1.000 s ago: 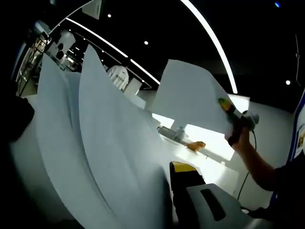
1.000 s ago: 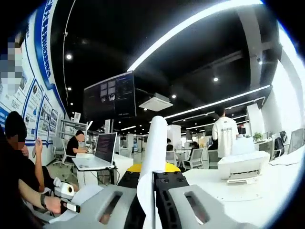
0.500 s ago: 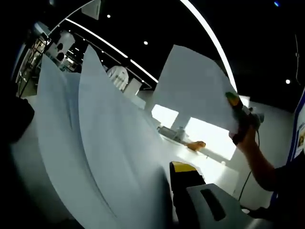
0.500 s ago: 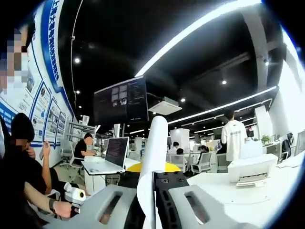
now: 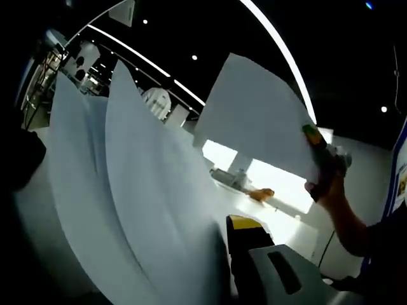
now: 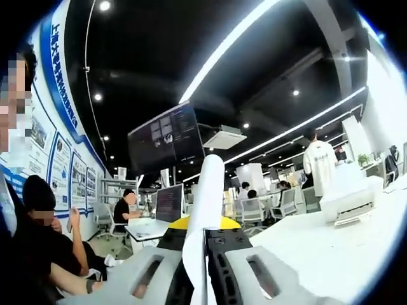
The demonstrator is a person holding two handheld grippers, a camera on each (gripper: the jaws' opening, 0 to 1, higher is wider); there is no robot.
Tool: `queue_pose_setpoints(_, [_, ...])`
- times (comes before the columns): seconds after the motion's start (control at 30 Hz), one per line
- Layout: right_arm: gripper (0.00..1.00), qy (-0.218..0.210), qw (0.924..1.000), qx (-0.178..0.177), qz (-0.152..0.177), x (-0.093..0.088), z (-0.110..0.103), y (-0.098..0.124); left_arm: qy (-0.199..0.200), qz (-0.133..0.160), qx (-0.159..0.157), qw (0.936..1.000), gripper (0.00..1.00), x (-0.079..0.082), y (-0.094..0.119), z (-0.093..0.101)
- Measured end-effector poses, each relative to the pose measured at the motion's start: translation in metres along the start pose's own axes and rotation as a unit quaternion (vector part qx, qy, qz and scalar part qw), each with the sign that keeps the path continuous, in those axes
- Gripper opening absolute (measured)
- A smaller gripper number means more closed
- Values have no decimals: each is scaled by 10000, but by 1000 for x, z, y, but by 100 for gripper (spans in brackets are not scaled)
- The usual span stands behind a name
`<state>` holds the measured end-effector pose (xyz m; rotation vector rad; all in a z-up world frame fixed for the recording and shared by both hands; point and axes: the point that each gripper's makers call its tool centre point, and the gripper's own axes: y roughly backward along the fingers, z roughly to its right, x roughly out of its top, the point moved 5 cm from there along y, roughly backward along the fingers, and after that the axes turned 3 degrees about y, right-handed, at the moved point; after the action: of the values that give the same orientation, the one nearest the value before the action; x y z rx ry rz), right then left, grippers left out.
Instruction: Organize the stack of printing papers by aligning and flattening the scattered papers on the table
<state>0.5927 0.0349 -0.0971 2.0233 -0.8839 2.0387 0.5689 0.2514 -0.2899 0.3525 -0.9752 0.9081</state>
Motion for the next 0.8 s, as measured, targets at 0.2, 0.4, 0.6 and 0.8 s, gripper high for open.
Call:
queue_pose_setpoints(0.2, [0,-124,9997,-32,-196,-25,3,-1,0,7,4,10000,15,0,0,1])
queue_pose_setpoints(0.4, [0,-493,9986,-111,-185,-40,7,2,9,18,11,10000,15,-1,0,2])
queue_pose_setpoints(0.6, [0,-598,9976,-155,-297,-57,5,5,6,23,5,10000,15,-1,0,3])
queue_pose_setpoints(0.8, [0,-658,9969,-196,-395,-74,2,7,7,31,4,10000,15,-1,0,3])
